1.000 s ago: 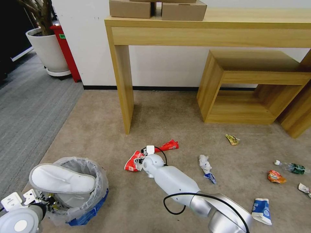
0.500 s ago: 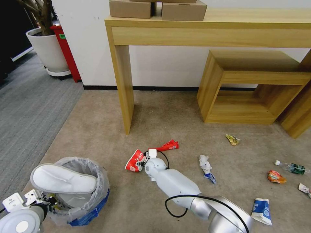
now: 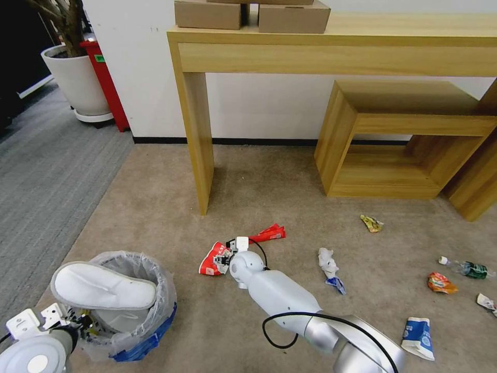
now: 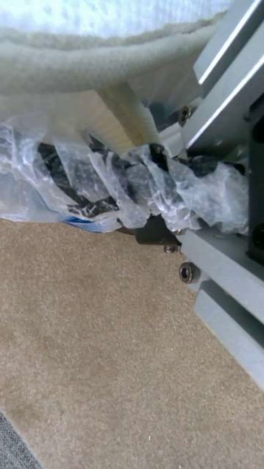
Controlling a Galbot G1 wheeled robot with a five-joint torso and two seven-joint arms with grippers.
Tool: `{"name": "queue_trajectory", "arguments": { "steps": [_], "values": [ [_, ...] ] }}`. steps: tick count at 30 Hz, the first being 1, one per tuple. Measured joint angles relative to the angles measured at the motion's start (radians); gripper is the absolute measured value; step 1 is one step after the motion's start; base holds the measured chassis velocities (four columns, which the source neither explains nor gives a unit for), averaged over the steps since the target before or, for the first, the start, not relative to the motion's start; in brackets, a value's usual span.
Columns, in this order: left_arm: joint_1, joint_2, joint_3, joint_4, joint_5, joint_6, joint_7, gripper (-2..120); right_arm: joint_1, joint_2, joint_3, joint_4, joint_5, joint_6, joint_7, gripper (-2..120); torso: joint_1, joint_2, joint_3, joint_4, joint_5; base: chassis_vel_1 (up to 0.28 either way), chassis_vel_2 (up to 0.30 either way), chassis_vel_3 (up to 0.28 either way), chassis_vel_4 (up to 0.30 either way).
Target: Pick up the trash bin and place the garbage on the floor into it.
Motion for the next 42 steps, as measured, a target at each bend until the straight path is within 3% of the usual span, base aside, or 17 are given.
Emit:
{"name": "queue_trajectory", "arguments": {
  "steps": [17,30,42],
  "values": [
    [-0.002,-0.011,0.010,-0.005,0.011,0.000,0.006,0,-0.031,0.000,-0.010,0.004,-0.004,0.000,-0.002,100,0.000,0.000,0.000,-0.0001,0.0000,0.000,0.000,0.000,0.000],
    [0.005,-0.014,0.012,-0.005,0.021,0.000,0.014,0,-0.050,0.000,-0.021,0.073,0.011,-0.021,0.003,100,0.000,0.000,0.000,0.0000,0.0000,0.000,0.000,0.000,0.000],
    [0.001,-0.022,0.016,-0.005,0.030,0.000,0.019,0,-0.035,0.000,-0.030,0.015,-0.048,0.055,-0.098,100,0.000,0.000,0.000,0.0000,0.0000,0.000,0.000,0.000,0.000]
  ]
}}
